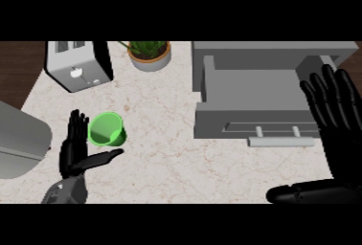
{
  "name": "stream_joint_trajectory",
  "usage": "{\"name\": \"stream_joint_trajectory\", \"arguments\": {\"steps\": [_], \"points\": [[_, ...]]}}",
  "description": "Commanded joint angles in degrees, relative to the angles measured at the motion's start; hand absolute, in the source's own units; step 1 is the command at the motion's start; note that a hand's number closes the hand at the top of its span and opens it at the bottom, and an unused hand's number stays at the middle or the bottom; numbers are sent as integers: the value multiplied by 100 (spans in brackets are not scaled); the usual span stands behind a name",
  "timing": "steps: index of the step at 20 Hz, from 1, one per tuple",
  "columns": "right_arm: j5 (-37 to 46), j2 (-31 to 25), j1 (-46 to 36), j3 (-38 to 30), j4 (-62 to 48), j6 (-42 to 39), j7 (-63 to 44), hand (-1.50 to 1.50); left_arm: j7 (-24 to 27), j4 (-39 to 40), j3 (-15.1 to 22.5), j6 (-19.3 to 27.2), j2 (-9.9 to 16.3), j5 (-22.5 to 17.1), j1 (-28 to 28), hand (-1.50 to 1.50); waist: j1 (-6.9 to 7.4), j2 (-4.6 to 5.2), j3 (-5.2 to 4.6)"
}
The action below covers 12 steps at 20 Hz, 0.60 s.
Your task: Pick up the cup, place it into the drawer and close the drawer
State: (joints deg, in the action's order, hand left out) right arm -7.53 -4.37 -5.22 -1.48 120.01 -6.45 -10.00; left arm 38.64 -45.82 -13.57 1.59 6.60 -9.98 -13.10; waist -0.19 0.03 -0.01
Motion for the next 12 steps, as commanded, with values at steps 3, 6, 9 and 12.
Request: {"name": "stream_joint_trajectory", "arguments": {"steps": [3, 6, 9, 12], "points": [[-25, -30, -133, -48, -45, -23, -62, -150, 564, 973, -37, -229, 60, -35, -341, -150, -1, 0, -1], [8, 28, 52, -55, -203, -109, 318, -150, 768, 1356, -90, -269, 203, -10, -660, -150, -7, 2, -1], [6, 70, -46, -46, -337, -45, 276, -150, 1208, 1827, -166, -444, 193, -59, -737, -150, -10, 6, -2], [-141, 14, -170, -82, -187, -67, 69, -150, 1461, 2294, -272, -456, 90, -130, -1091, -150, -24, 10, -4]]}}
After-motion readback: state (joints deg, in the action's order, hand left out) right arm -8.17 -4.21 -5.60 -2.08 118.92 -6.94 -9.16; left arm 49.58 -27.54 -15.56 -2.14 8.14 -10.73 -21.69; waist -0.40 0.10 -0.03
